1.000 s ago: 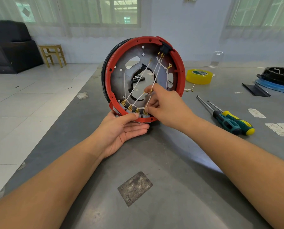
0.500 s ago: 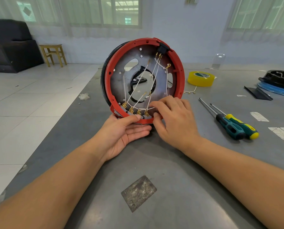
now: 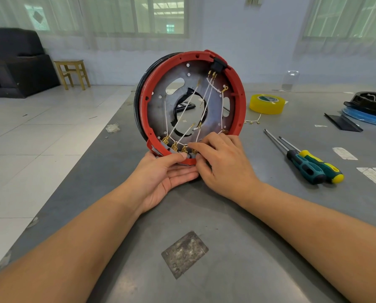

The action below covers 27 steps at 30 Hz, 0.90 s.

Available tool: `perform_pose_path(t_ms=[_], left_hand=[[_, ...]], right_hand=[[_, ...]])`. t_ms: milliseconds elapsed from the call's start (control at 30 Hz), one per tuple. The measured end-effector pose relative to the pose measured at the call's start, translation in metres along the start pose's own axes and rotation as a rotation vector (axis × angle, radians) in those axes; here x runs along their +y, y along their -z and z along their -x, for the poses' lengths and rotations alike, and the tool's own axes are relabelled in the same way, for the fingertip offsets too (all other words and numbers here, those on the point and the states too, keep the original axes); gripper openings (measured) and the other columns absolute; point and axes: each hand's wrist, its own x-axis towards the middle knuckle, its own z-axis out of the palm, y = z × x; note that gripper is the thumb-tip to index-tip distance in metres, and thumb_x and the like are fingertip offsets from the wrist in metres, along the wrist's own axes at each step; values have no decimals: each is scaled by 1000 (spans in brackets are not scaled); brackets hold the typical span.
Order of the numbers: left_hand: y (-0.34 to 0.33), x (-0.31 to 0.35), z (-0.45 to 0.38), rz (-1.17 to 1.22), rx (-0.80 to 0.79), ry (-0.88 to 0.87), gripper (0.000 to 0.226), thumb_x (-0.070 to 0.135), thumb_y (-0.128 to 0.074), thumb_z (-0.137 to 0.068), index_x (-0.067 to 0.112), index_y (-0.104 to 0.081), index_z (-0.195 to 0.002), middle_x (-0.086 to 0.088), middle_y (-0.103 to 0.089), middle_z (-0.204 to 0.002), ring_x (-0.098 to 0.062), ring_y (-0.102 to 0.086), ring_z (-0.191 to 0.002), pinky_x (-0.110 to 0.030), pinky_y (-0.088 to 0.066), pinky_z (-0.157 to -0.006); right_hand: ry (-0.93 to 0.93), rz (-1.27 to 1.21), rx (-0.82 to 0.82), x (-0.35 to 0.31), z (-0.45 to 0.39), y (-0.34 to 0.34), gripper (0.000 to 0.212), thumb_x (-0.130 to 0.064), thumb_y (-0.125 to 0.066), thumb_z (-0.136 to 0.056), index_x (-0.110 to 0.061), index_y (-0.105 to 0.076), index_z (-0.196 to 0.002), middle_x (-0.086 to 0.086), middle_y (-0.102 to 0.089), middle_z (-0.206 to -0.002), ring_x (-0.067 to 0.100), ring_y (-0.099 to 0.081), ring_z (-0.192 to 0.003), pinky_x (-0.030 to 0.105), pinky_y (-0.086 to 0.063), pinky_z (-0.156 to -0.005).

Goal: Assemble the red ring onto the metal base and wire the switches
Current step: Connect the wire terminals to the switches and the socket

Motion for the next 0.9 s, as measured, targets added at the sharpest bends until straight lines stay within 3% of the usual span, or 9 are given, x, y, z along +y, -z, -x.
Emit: perform_pose_path(t_ms=[133, 300, 433, 900], left_hand=[[0, 1, 0, -1, -11, 1, 12, 2, -70, -96, 3, -81, -91, -33, -75, -107, -43, -77, -101, -44, -65, -77], [-5, 2, 3, -43, 1, -42, 11, 1, -66, -98, 2, -74, -104, -25, -77, -104, -32, -79, -88, -38, -65, -70], [-10, 3, 6, -58, -24, -73, 34, -2, -61, -100, 17, -83, -82, -15, -79, -91, -23, -79, -79, -34, -64, -64], [-11, 3, 7, -54, -37, -80, 31, -1, -61, -99, 15, -83, -85, -18, -79, -94, -26, -79, -80, -34, -63, -63]], right_hand=[[-28, 31, 15, -4, 0, 5, 34, -28, -56, -98, -20, -70, -128, 0, -64, -108, 22, -60, -95, 42, -43, -89], [-73, -27, 16, -25, -3, 8, 41, -28, -51, -95, -22, -67, -132, -2, -65, -124, 19, -57, -112, 38, -39, -95], [-126, -48, -95, -38, -6, 5, 50, -31, -42, -95, -23, -60, -141, -6, -62, -135, 17, -52, -122, 36, -37, -97], [-148, -85, -50, -36, -7, 6, 45, -27, -48, -93, -26, -63, -136, -6, -62, -130, 16, -52, -119, 37, -36, -95]])
